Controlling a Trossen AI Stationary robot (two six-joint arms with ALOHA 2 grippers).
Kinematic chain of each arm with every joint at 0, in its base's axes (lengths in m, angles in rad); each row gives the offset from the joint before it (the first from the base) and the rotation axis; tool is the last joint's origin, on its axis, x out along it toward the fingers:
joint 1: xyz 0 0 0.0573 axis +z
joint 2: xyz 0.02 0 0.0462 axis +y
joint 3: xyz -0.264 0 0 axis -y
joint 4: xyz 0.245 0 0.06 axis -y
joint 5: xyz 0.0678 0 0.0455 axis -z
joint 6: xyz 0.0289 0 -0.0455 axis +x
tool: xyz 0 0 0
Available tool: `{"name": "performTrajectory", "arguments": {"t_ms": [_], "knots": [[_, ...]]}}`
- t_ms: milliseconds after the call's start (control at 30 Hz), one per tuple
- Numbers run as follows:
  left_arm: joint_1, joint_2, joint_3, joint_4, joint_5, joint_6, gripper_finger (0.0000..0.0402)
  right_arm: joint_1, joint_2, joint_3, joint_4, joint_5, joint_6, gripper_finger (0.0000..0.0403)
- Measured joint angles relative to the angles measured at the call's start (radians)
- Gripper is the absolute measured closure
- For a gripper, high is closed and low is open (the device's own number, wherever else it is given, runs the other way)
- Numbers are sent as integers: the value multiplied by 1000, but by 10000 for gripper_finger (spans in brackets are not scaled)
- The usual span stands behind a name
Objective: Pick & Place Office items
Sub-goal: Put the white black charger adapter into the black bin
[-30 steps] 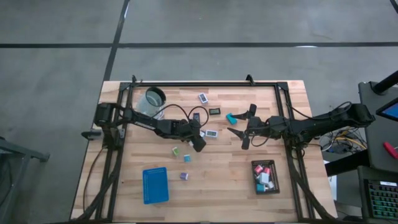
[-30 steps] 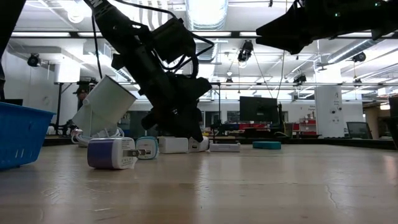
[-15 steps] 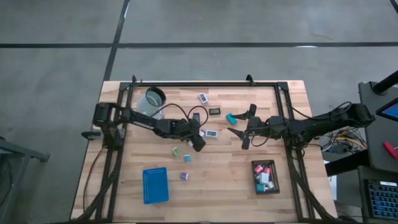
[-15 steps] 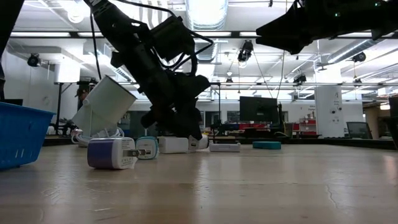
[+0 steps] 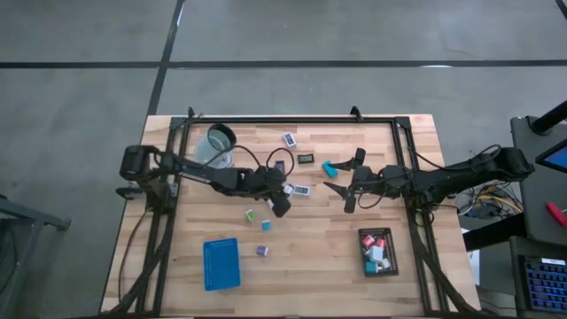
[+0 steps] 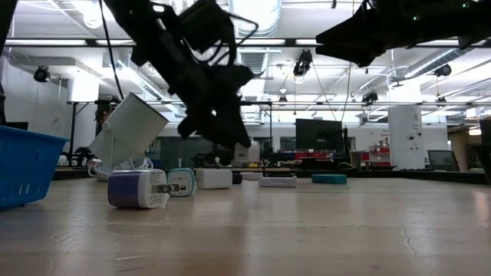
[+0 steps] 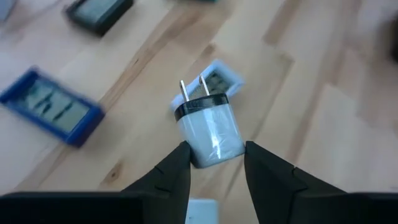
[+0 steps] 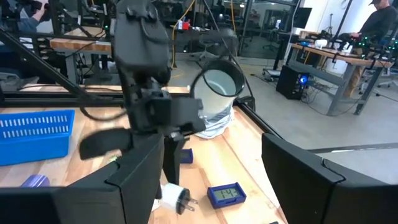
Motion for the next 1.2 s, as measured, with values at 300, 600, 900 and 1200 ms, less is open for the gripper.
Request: {"name": "performTrajectory", "arguments": {"t_ms": [300,600,900,1200], "knots": [[-74,-46,-7,107,-12,187,266,0,0,0,0,0,0,148],[-144,-46,-9,206,24,378,266,0,0,0,0,0,0,143],[-217,-34,-10,275,64,492,266,0,0,0,0,0,0,139],[-247,43,-10,315,104,513,266,0,0,0,-1,0,0,149]]}}
